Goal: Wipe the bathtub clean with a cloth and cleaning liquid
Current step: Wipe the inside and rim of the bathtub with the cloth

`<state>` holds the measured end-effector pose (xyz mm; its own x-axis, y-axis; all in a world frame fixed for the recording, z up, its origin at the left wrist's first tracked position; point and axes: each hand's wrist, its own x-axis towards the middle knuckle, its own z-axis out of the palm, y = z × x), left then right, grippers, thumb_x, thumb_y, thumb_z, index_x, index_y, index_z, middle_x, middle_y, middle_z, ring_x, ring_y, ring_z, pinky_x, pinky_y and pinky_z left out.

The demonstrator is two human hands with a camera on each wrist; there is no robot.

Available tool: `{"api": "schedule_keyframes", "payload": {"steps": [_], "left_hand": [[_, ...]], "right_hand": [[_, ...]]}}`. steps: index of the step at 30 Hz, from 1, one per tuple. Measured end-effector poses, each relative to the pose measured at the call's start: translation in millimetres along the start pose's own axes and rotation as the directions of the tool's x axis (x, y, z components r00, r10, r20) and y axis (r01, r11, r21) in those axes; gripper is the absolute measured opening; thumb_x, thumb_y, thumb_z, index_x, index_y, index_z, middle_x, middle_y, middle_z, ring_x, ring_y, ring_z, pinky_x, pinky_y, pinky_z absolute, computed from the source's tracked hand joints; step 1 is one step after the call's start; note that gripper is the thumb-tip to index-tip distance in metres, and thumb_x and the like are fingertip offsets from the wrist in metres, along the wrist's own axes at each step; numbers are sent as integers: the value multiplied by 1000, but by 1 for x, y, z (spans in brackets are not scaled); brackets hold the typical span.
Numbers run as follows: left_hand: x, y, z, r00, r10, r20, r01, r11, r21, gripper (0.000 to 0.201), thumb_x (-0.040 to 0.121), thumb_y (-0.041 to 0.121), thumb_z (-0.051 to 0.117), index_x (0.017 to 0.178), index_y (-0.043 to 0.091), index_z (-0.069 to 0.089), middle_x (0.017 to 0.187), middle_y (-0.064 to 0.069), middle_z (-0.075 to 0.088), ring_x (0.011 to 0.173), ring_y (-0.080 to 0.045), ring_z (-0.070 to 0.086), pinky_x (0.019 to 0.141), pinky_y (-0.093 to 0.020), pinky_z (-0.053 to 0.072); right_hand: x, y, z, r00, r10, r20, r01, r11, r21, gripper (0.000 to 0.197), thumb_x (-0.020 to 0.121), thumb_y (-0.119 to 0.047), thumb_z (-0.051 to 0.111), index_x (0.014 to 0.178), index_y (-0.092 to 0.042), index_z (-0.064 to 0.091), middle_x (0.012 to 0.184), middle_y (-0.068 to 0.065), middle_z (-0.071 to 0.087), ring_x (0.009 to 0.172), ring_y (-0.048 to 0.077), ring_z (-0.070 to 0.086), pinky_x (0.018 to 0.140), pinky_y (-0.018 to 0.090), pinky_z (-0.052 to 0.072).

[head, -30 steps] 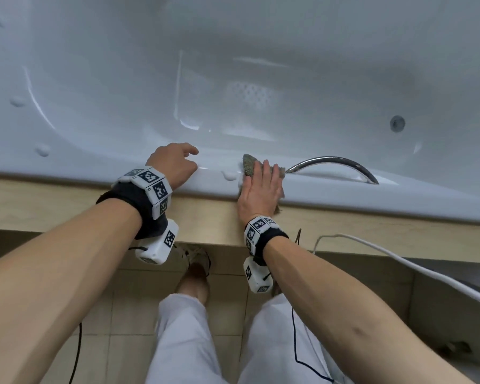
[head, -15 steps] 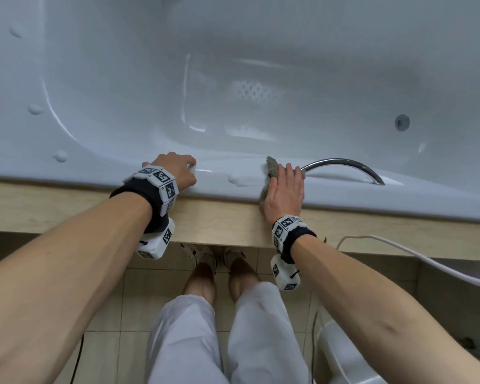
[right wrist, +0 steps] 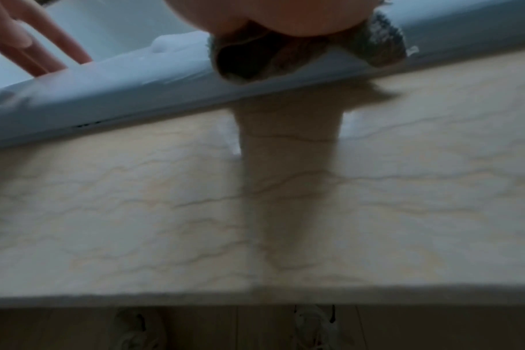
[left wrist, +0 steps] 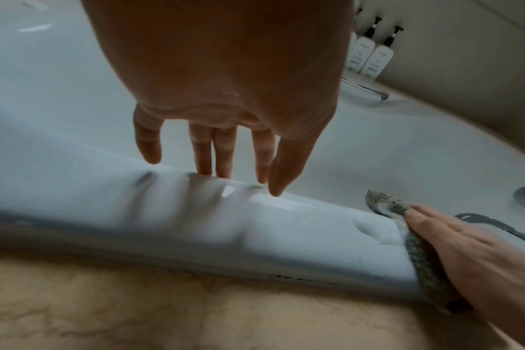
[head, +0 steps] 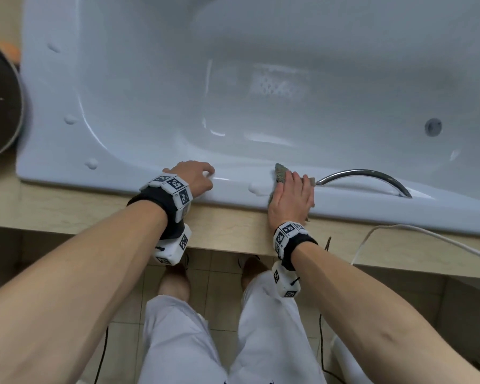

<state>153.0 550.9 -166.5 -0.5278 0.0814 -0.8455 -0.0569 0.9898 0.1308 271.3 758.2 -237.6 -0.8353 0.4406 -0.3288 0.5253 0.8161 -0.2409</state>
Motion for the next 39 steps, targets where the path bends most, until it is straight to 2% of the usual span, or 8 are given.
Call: {"api": "schedule_keyframes", "payload": {"steps": [5, 12, 17, 20, 26, 31, 35, 39], "left_hand": [[7, -38, -13, 998, 41, -43, -41, 999, -15, 49, 84, 22, 55, 130, 40, 52, 138, 4, 52, 127, -23, 45, 101, -40, 30], [18, -119, -48, 990, 118, -83, -118, 993, 1, 48, 85, 22, 54, 131, 38, 53, 140, 4, 51, 128, -23, 46, 103, -39, 32], [21, -167, -65, 984, 156, -87, -150, 986, 71, 48, 86, 22, 53, 132, 36, 53, 140, 3, 51, 130, -23, 44, 103, -39, 31], [24, -184, -73, 977, 182, -114, -167, 977, 130, 46, 88, 24, 51, 133, 34, 53, 140, 3, 51, 131, -22, 43, 104, -38, 31], [24, -174, -79, 978, 189, -85, -168, 962, 214, 46, 89, 25, 50, 135, 34, 51, 141, 2, 50, 131, -23, 41, 103, -40, 31], [17, -156, -69, 988, 124, -90, -104, 974, 203, 48, 88, 22, 49, 133, 35, 51, 139, 3, 51, 130, -22, 41, 103, -40, 33], [13, -148, -61, 987, 69, -145, -50, 990, 134, 47, 87, 18, 50, 132, 33, 53, 138, 2, 52, 130, -23, 42, 103, -41, 34], [6, -158, -57, 979, 16, -205, -6, 999, 46, 46, 87, 19, 50, 131, 31, 54, 136, 1, 51, 130, -25, 40, 102, -42, 34]], "right_hand": [[-10, -56, 21, 998, 49, -33, -49, 999, 11, 57, 95, -38, 17, 140, -17, 46, 147, 3, 43, 142, 25, 27, 119, 42, 9], [-34, -152, 52, 998, 53, -27, -53, 999, 11, 59, 94, -40, 14, 137, -18, 49, 145, 2, 46, 141, 25, 28, 118, 42, 11], [-61, -233, 81, 996, -64, 63, 63, 998, 10, 58, 95, -39, 17, 136, -19, 51, 142, 0, 49, 140, 25, 31, 117, 40, 10], [-70, -256, 88, 989, -115, 96, 113, 993, 20, 57, 95, -39, 17, 138, -20, 49, 143, 0, 48, 140, 24, 31, 116, 39, 7], [-60, -223, 68, 970, -188, 151, 192, 981, -13, 53, 99, -36, 17, 140, -18, 43, 145, 3, 44, 141, 24, 27, 120, 39, 8], [-40, -158, 45, 985, -131, 114, 135, 990, -30, 54, 98, -37, 15, 139, -16, 44, 147, 3, 42, 141, 23, 26, 119, 37, 8], [-27, -116, 37, 994, -91, 60, 92, 995, -25, 56, 97, -37, 13, 138, -16, 45, 147, 2, 42, 142, 22, 26, 119, 38, 11], [-25, -108, 40, 997, -73, 32, 73, 997, 21, 59, 97, -37, 12, 138, -14, 47, 147, 3, 43, 142, 23, 26, 120, 39, 12]]}}
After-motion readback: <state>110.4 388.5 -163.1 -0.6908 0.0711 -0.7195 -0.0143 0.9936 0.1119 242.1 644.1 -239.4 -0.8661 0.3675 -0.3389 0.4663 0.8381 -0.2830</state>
